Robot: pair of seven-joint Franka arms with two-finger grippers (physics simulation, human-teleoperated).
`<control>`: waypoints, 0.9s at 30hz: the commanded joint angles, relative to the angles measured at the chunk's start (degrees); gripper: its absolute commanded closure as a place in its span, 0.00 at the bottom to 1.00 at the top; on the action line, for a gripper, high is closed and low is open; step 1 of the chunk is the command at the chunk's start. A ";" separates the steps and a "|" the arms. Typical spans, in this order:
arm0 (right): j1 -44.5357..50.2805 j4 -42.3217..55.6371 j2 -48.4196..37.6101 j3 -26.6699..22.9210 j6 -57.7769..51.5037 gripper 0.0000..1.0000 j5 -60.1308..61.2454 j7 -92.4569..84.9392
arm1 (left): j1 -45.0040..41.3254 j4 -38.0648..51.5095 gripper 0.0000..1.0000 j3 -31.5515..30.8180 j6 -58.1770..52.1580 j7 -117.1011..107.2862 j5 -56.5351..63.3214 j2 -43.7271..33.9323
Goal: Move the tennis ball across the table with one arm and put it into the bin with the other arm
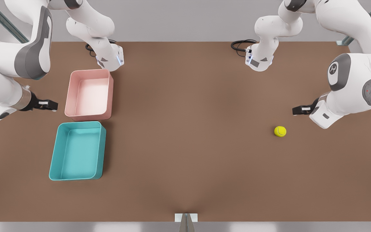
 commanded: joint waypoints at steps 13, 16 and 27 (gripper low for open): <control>0.36 1.06 3.69 -0.52 5.33 0.00 1.27 0.50 | 5.89 -18.79 0.79 -0.09 41.27 106.17 8.87 11.49; 0.36 2.03 3.78 -0.52 5.07 0.00 1.27 -0.38 | 7.30 -18.78 0.79 -0.09 42.93 119.38 8.78 15.55; -0.43 2.03 4.05 -1.22 4.80 0.00 4.08 -0.64 | 11.17 -31.62 0.79 0.17 58.84 126.34 8.78 16.96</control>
